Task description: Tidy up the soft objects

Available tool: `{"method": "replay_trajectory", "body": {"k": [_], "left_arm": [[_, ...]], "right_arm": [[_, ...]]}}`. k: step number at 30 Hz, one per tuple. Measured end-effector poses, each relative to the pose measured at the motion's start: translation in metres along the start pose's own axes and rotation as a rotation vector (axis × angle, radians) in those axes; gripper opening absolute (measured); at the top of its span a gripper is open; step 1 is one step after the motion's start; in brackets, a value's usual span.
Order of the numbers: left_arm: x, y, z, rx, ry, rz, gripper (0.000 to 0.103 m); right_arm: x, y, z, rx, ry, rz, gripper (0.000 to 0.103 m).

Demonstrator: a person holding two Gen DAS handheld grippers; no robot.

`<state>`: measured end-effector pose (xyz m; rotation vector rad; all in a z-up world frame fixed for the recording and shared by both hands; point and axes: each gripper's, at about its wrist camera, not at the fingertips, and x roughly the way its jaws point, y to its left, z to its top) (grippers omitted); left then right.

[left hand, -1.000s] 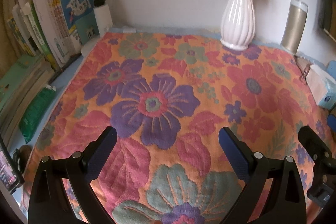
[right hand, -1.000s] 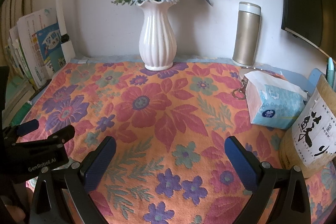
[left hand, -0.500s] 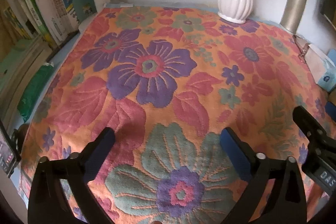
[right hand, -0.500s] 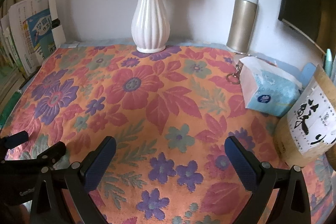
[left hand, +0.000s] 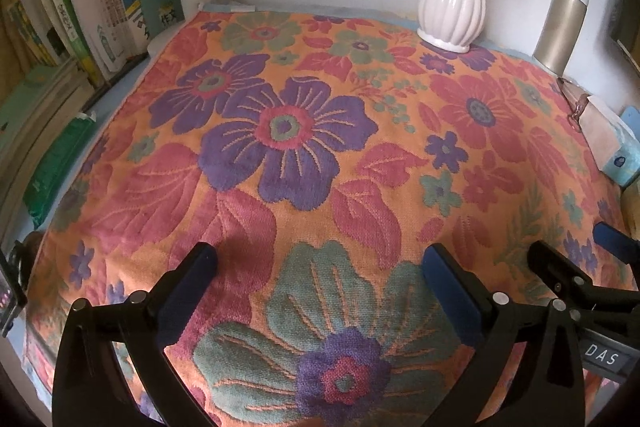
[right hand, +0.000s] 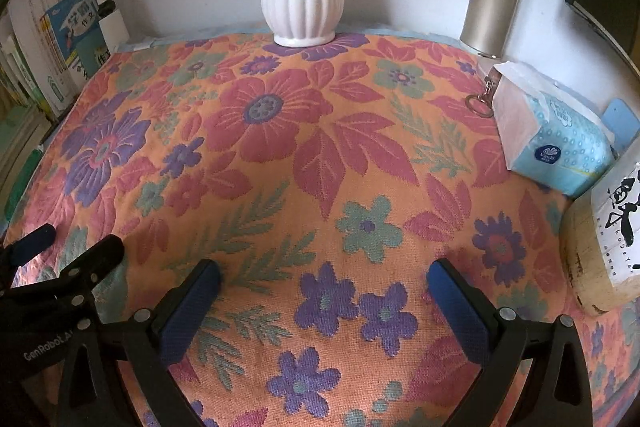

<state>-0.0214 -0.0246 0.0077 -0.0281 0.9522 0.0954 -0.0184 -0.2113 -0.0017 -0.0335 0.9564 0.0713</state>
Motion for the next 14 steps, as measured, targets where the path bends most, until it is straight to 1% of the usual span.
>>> {"method": "replay_trajectory", "body": {"k": [14], "left_arm": [[-0.0002, -0.0014, -0.0003, 0.009, 0.000, -0.014, 0.103]], "right_arm": [[-0.0003, 0.0001, -0.0006, 0.000, 0.000, 0.000, 0.103]]}}
